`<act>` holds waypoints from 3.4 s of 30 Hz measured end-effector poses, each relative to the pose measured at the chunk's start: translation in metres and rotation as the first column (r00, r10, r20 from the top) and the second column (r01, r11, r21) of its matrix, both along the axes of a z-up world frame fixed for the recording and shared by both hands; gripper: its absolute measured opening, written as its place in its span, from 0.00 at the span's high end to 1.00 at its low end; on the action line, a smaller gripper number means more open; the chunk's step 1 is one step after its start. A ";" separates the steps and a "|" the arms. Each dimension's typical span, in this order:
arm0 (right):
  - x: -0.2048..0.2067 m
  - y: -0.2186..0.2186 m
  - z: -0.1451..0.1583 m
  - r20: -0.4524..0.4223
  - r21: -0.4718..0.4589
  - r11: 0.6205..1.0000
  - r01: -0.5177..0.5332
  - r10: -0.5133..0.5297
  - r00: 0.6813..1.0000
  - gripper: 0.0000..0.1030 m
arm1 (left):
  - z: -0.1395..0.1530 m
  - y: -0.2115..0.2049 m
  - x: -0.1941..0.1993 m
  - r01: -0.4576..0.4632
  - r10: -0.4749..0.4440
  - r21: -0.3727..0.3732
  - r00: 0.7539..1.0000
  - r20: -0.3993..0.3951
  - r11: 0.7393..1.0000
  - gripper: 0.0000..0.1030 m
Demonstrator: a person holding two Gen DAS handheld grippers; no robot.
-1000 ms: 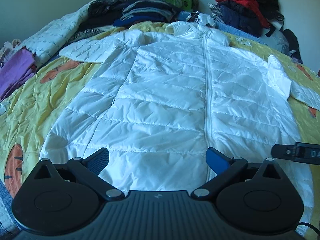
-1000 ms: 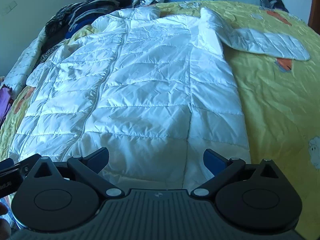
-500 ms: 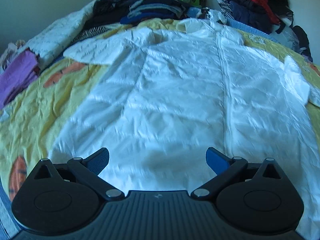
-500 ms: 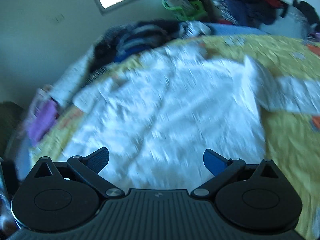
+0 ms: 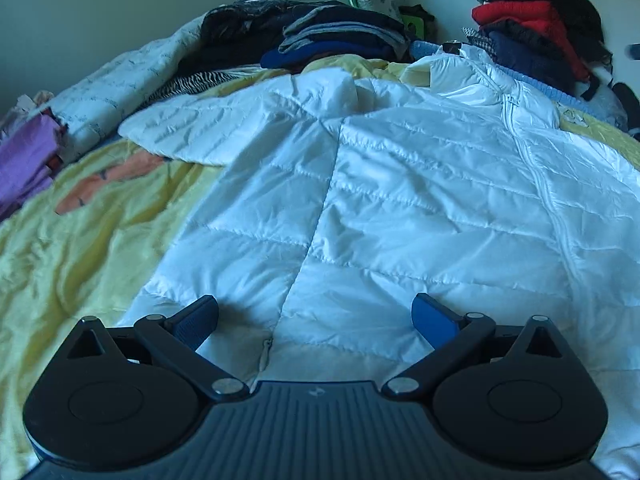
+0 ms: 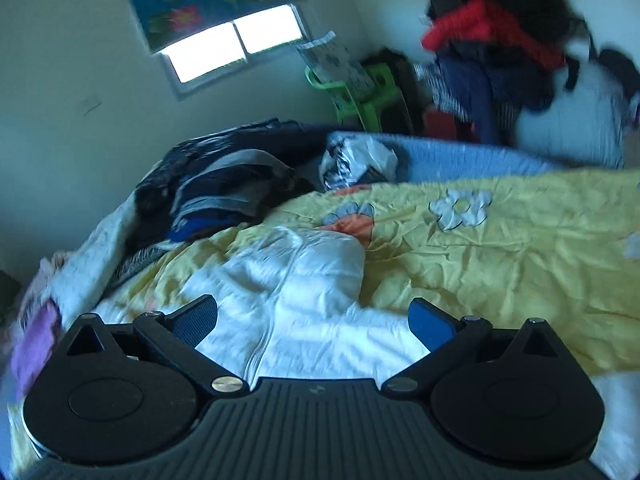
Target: Fold small clothes
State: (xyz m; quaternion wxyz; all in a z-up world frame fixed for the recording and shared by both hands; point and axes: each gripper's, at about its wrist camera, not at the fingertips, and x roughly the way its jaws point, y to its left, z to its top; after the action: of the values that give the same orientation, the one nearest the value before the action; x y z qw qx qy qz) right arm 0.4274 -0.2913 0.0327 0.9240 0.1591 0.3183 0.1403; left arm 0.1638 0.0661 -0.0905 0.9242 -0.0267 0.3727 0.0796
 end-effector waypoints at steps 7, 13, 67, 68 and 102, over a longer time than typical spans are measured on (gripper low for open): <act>0.125 -0.027 -0.083 -0.231 0.273 0.958 0.088 -0.023 0.973 0.01 | -0.012 0.002 -0.006 0.010 -0.008 -0.018 0.997 0.078 1.000 0.00; 0.199 -0.018 -0.137 -0.327 0.449 0.891 0.067 0.094 0.940 0.08 | -0.012 0.009 -0.009 0.005 0.002 -0.064 0.995 0.105 0.998 0.00; -0.069 0.071 -0.131 -0.383 0.522 0.851 0.049 0.182 0.905 0.87 | -0.012 0.025 -0.015 -0.006 0.039 -0.193 0.986 0.165 0.981 0.00; -0.073 0.073 -0.126 -0.351 0.511 0.859 0.023 0.184 0.918 0.87 | -0.012 0.025 -0.015 -0.006 0.038 -0.191 0.986 0.164 0.982 0.00; -0.097 0.049 -0.144 -0.345 0.480 0.877 0.035 0.151 0.926 0.86 | 0.041 -0.060 0.118 0.135 -0.150 -0.247 0.988 -0.046 0.960 0.81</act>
State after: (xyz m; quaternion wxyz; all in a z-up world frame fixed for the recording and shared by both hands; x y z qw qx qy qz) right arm 0.3305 -0.2424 -0.1112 0.7740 0.3956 0.4477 0.2097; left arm 0.2818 0.0057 -0.0491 0.9048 -0.1105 0.4099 -0.0327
